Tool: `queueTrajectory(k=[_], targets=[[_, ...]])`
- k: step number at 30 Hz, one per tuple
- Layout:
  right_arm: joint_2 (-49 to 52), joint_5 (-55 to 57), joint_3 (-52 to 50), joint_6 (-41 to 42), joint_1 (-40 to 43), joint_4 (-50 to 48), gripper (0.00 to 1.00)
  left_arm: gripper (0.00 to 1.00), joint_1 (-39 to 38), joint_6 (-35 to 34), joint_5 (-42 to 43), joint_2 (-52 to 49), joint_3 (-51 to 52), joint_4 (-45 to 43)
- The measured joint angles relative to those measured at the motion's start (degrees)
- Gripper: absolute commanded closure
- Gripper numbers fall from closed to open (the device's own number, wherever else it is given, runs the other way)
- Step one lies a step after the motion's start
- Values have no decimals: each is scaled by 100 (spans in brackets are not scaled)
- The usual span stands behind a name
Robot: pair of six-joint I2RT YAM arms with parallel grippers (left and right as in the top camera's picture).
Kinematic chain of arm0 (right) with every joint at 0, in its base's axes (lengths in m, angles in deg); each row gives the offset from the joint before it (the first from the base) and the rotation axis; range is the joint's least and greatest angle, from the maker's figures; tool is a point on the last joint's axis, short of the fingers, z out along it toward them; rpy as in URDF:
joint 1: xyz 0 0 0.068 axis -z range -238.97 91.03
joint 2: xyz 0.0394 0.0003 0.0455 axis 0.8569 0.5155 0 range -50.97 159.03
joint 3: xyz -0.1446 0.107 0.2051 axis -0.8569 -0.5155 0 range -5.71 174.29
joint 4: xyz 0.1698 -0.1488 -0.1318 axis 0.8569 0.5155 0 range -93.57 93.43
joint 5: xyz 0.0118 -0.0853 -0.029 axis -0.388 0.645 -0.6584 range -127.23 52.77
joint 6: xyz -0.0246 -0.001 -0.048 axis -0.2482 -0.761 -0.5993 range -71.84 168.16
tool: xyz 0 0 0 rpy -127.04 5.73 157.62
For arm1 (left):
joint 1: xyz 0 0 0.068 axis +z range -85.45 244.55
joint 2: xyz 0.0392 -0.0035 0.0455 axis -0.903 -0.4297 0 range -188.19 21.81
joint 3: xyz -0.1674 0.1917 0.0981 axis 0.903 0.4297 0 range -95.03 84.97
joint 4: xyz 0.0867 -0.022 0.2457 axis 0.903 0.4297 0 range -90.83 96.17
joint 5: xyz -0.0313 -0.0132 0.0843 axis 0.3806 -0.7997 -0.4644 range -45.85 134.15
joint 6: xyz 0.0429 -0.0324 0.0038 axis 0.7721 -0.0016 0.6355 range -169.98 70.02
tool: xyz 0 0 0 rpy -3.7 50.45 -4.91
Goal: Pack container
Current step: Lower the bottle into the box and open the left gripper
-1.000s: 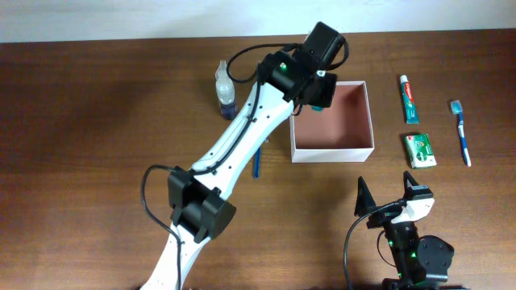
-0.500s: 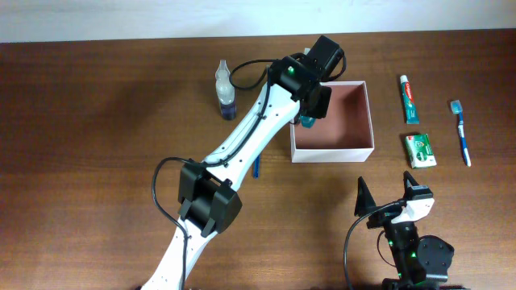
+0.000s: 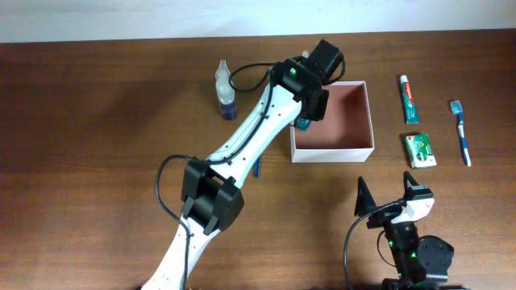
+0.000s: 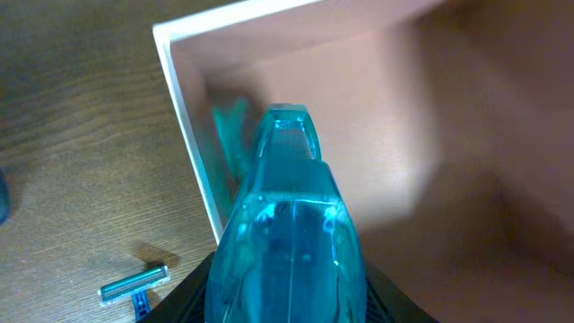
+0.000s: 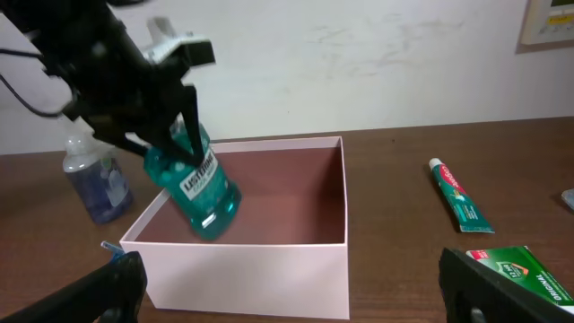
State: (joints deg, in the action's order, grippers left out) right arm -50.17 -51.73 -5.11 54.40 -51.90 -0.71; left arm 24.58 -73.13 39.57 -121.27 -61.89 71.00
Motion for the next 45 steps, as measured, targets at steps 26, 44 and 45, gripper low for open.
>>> queueTrajectory(k=[26,44,45], targets=[[0,2,0,0,0,0,2,44,0,-90,-170,-85,-33,-26],[0,2,0,-2,0,0,1,41,26,133,-435,-85,-2907,931],[0,2,0,2,0,0,1,41,55,133,-575,-63,-3091,1001]])
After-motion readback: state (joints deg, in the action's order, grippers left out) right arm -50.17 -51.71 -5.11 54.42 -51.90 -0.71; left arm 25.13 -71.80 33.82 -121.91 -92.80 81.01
